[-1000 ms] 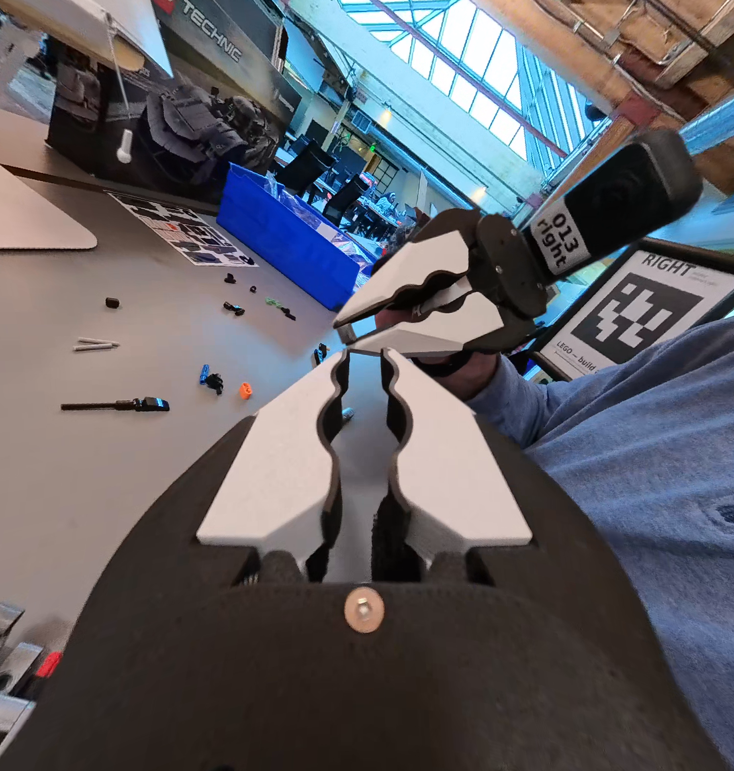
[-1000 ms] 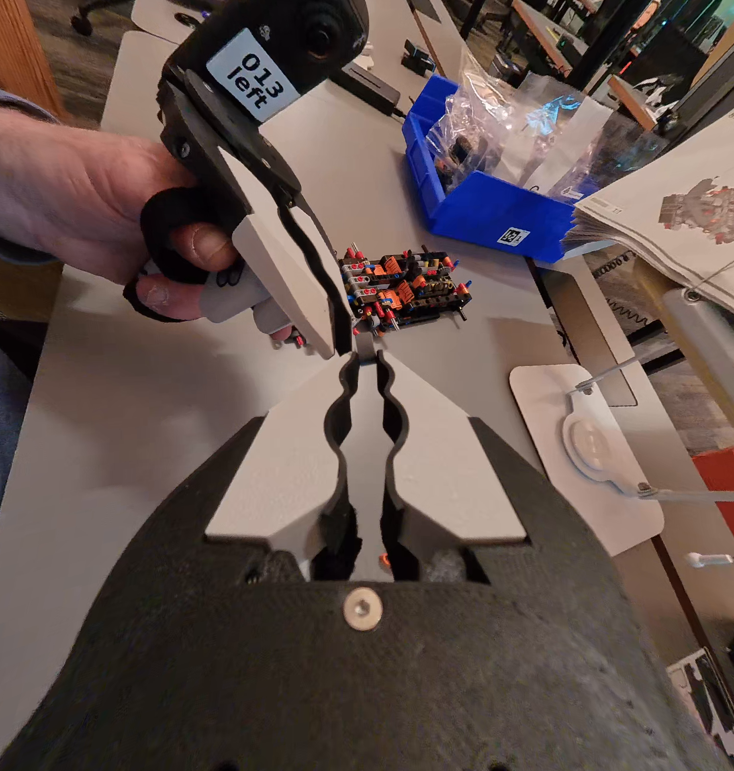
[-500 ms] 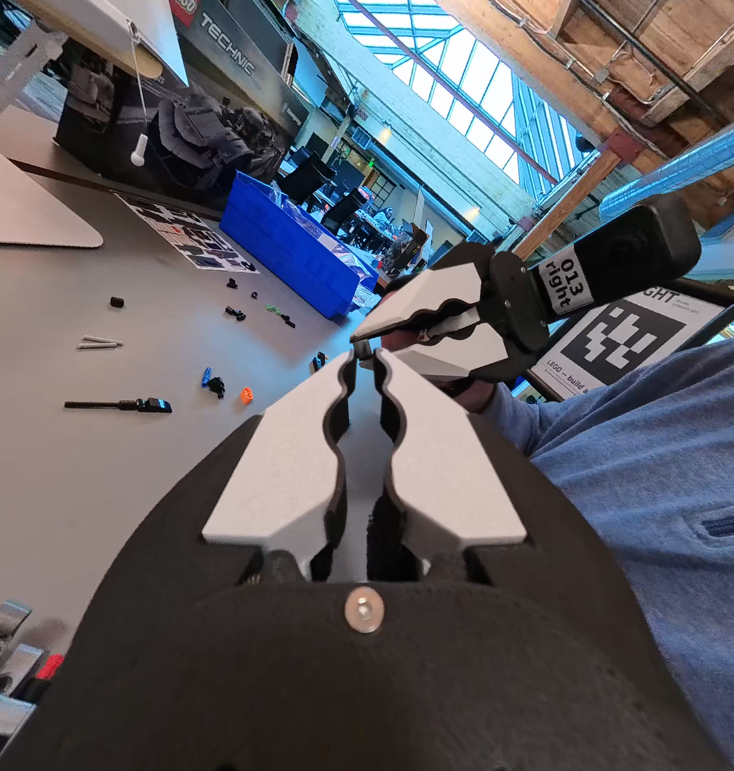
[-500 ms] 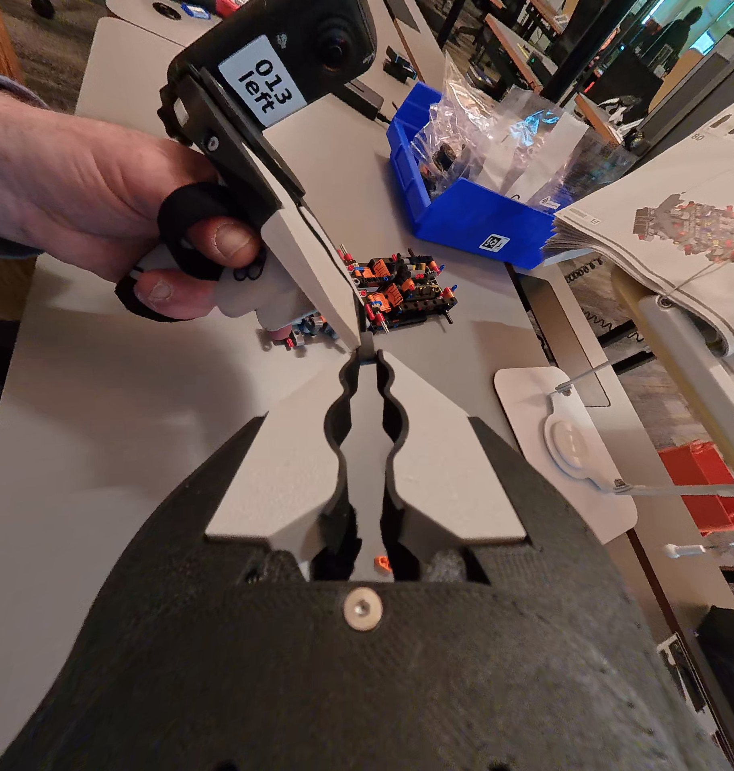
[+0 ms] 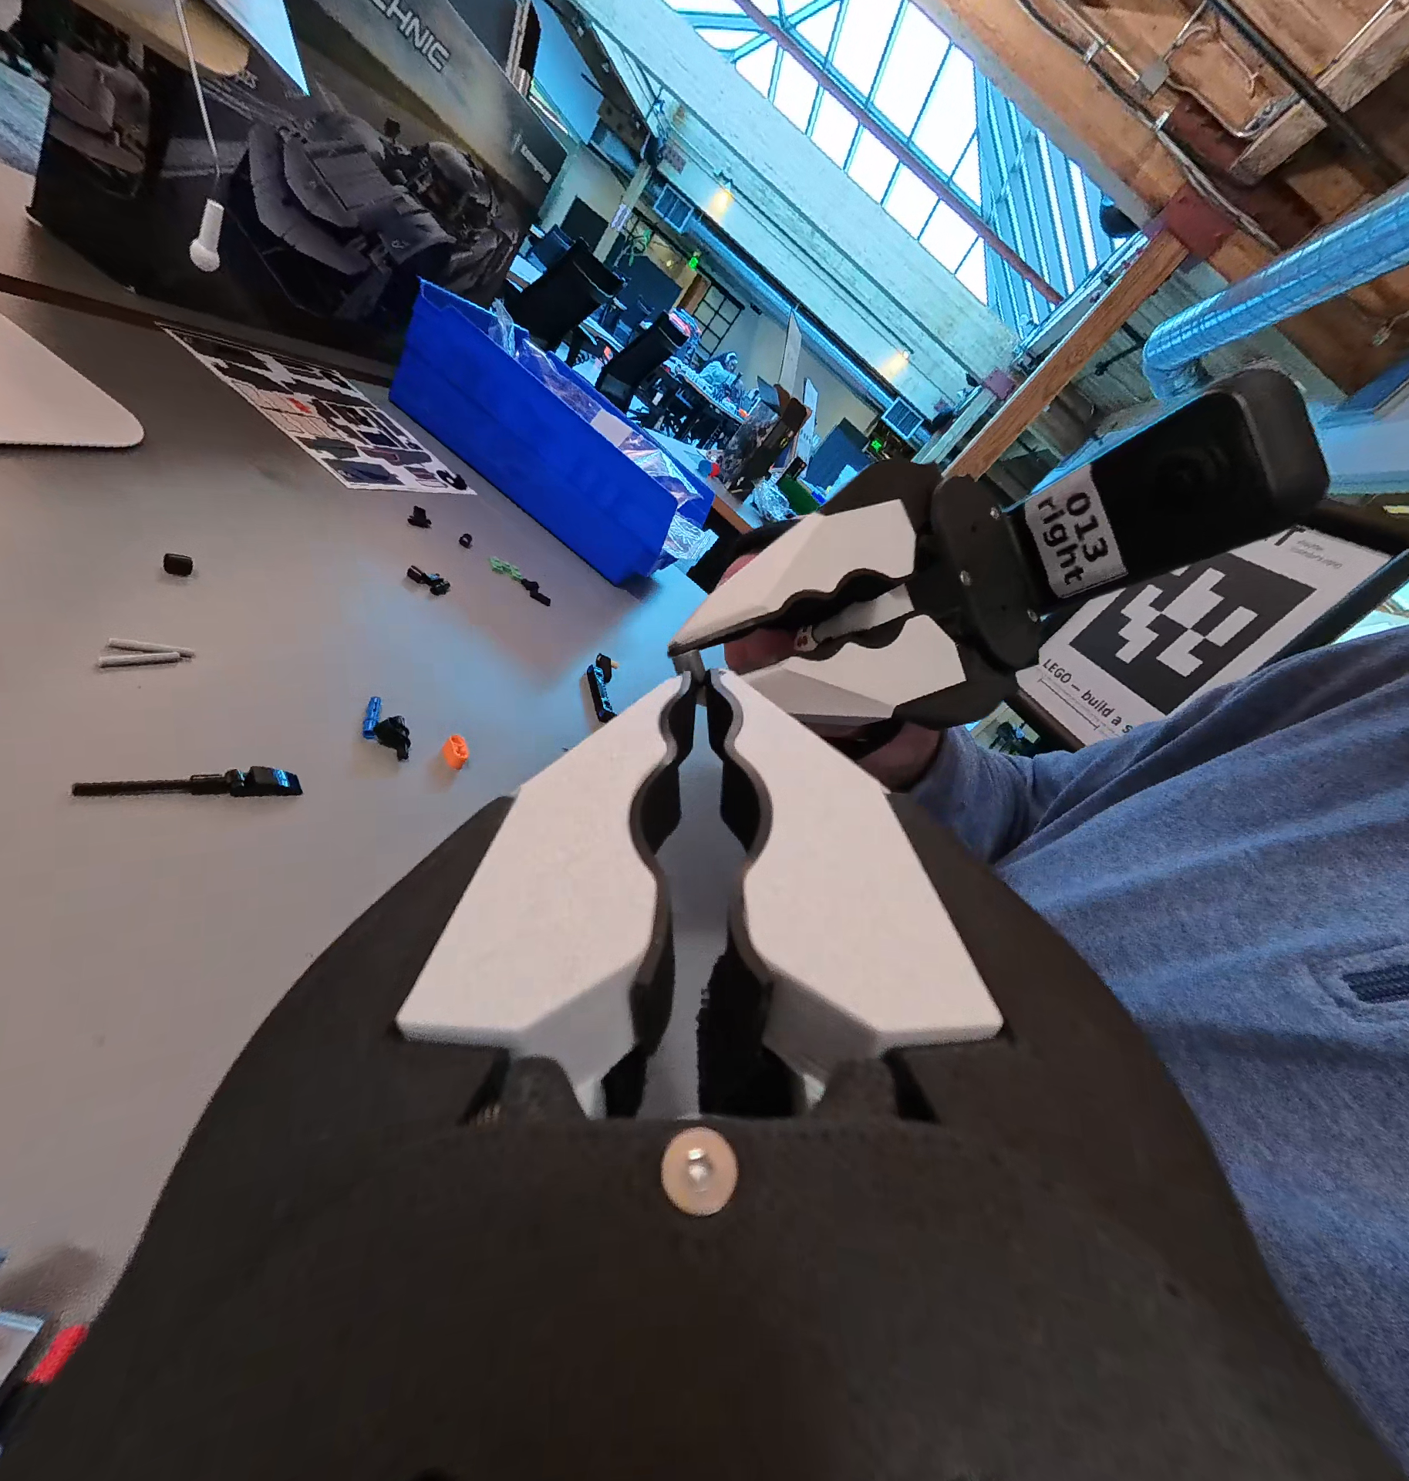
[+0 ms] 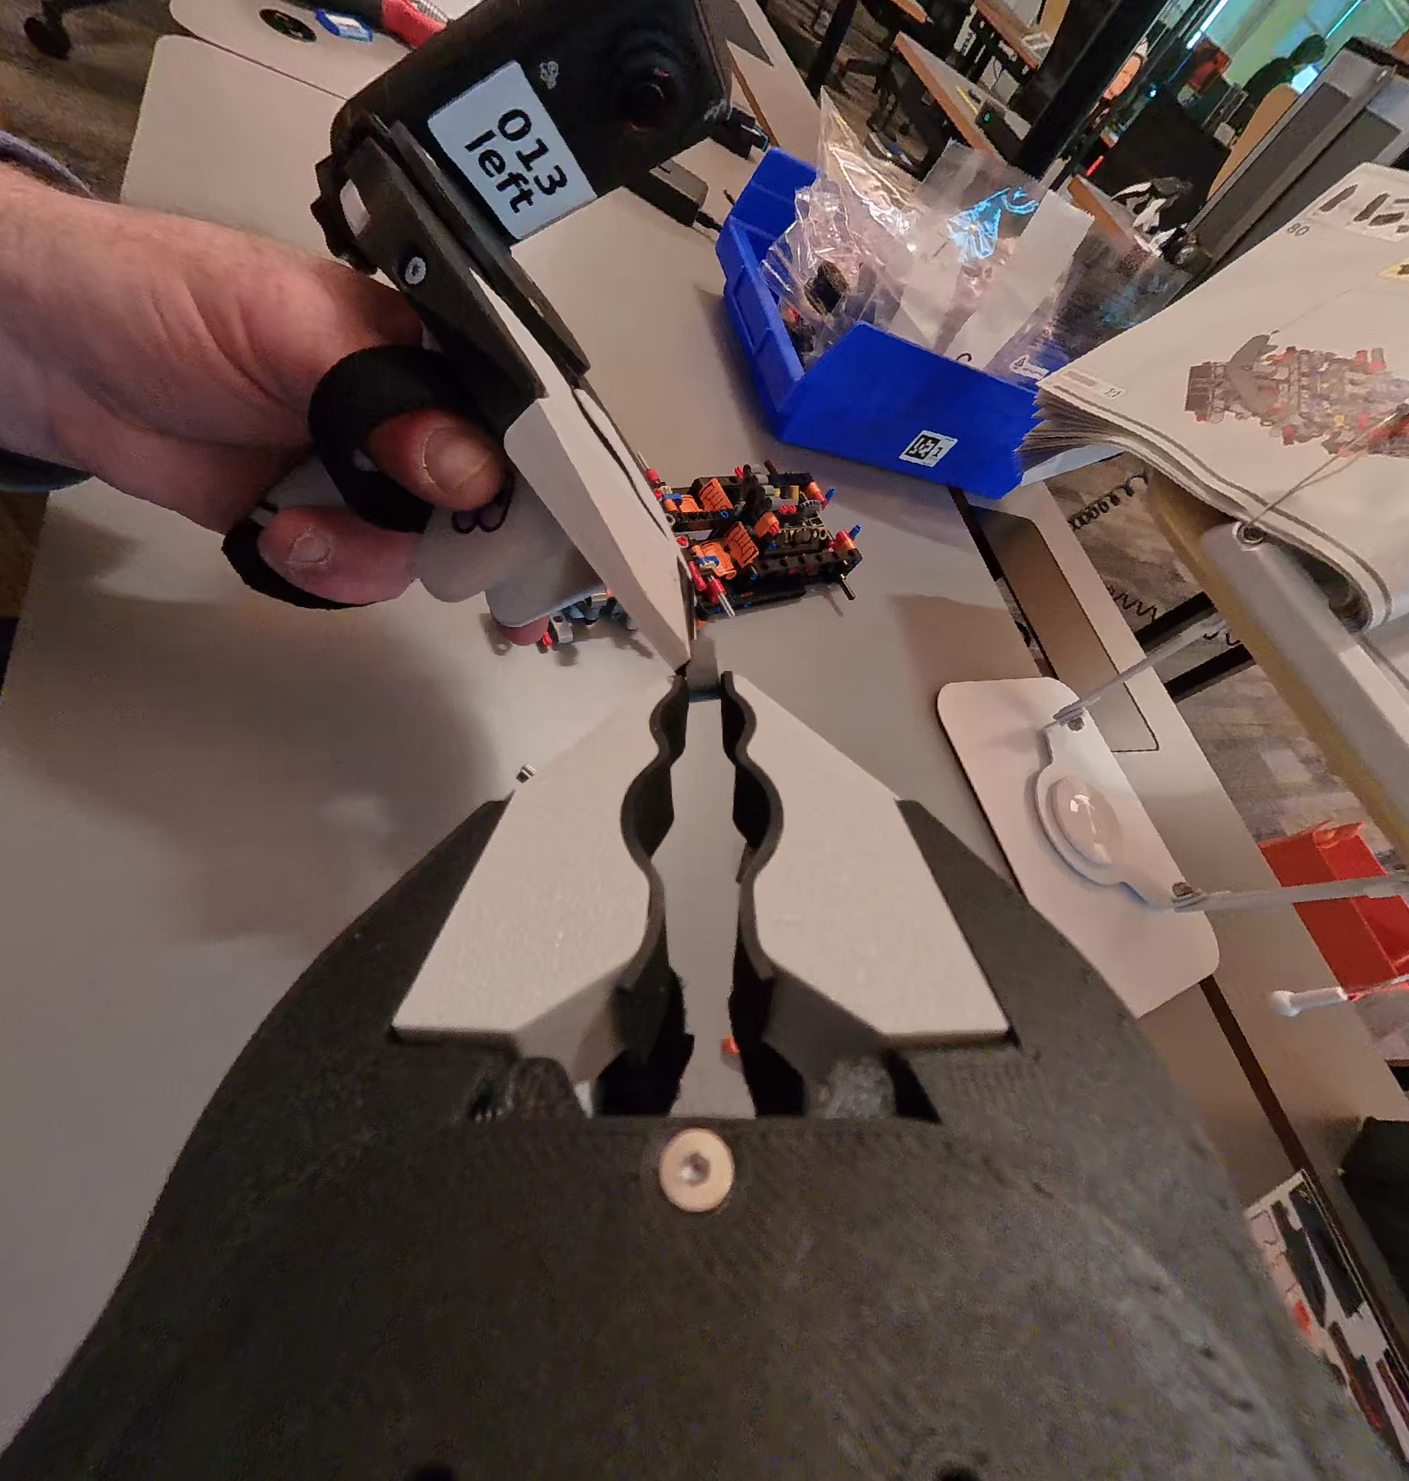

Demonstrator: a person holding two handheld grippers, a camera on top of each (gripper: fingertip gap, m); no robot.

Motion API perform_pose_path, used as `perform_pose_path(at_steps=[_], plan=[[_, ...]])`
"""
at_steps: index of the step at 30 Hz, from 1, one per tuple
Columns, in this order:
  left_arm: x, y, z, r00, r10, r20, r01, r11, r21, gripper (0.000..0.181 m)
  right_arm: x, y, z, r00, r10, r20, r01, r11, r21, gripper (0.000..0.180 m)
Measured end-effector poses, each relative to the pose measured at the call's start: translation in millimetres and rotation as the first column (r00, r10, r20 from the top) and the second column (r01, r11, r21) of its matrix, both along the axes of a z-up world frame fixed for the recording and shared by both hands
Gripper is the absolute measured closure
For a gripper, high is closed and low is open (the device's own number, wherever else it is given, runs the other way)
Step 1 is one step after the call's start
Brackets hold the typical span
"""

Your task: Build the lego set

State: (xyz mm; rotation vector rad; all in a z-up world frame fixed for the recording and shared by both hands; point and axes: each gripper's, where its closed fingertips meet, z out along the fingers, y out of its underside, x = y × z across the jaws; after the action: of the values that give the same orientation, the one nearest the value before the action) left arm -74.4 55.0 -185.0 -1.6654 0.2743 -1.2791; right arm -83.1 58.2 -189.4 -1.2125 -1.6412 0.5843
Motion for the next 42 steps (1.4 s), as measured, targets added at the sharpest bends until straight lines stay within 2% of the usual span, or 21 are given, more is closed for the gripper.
perform_pose_path(at_steps=[12, 27, 35, 37, 39, 42], plan=[[8, 0, 1, 0.997, -0.053, -0.051, 0.056, 0.997, 0.046, 0.181, 8, 1, 1, 1.000, -0.017, -0.005, 0.017, 0.998, 0.059, 0.174], [17, 7, 5, 0.999, -0.027, -0.017, 0.028, 0.997, 0.070, 0.181, 18, 6, 3, 0.996, -0.087, -0.026, 0.090, 0.986, 0.143, 0.174], [21, 9, 4, 0.998, -0.029, -0.064, 0.034, 0.996, 0.079, 0.181, 22, 7, 2, 0.995, -0.098, -0.030, 0.102, 0.981, 0.165, 0.174], [21, 9, 5, 0.996, -0.044, -0.081, 0.051, 0.995, 0.084, 0.181, 23, 3, 4, 0.998, -0.051, -0.043, 0.055, 0.993, 0.100, 0.168], [20, 8, 7, 0.991, -0.062, -0.121, 0.075, 0.992, 0.105, 0.181, 27, 3, 7, 0.998, -0.012, -0.056, 0.010, 0.999, -0.042, 0.161], [24, 3, 10, 0.975, -0.109, -0.194, 0.137, 0.981, 0.139, 0.181, 33, 5, 7, 0.997, 0.066, -0.049, -0.075, 0.968, -0.240, 0.162]])
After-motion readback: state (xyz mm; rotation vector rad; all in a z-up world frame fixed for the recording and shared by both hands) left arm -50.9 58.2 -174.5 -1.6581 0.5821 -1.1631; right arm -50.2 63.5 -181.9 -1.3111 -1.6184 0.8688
